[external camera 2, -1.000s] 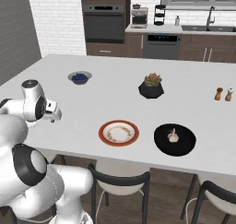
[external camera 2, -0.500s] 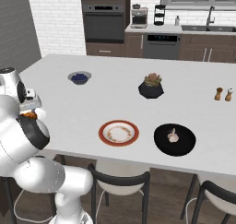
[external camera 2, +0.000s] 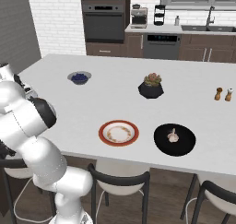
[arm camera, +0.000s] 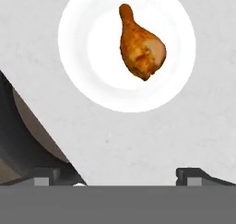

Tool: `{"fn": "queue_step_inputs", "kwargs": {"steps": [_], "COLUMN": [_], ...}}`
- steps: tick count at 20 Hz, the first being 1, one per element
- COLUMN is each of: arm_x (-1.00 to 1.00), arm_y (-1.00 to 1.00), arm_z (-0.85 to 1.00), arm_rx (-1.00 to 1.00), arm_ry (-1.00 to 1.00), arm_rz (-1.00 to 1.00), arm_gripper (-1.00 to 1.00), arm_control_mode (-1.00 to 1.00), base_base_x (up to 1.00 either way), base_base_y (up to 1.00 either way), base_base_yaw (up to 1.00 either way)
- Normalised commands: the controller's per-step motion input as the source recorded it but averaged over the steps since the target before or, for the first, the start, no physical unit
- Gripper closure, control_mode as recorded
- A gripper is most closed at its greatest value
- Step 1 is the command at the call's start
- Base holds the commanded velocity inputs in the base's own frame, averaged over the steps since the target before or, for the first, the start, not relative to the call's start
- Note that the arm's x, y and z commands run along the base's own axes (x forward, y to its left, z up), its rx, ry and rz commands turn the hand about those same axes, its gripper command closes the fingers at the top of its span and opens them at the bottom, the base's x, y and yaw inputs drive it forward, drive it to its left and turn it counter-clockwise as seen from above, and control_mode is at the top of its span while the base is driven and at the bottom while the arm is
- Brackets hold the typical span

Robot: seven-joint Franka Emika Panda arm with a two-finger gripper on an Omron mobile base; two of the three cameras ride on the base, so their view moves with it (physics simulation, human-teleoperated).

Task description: Pick the chicken drumstick and garlic from their plates and place them in the bowl. Then put the bowl in the fridge.

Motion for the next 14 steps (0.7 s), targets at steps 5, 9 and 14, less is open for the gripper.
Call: {"fn": "queue_step_inputs", "kwargs": {"steps": [5, 9, 14], "arm_x": [0.39, 0.14, 0.33], "arm_y": [0.13, 0.09, 0.0], "arm_z": [-0.26, -0.36, -0.18], "arm_rx": [-0.07, 0.0, 0.0], "arm_ry": [0.01, 0.0, 0.0], "arm_rz": [0.26, 0.16, 0.07], "arm_gripper": [-1.0, -1.0, -1.0], "arm_control_mode": [-1.0, -1.0, -1.0], "base_base_x": [0.0, 0.0, 0.0], "base_base_y": [0.0, 0.0, 0.0], "base_base_yaw": [0.0, 0.0, 0.0]}}
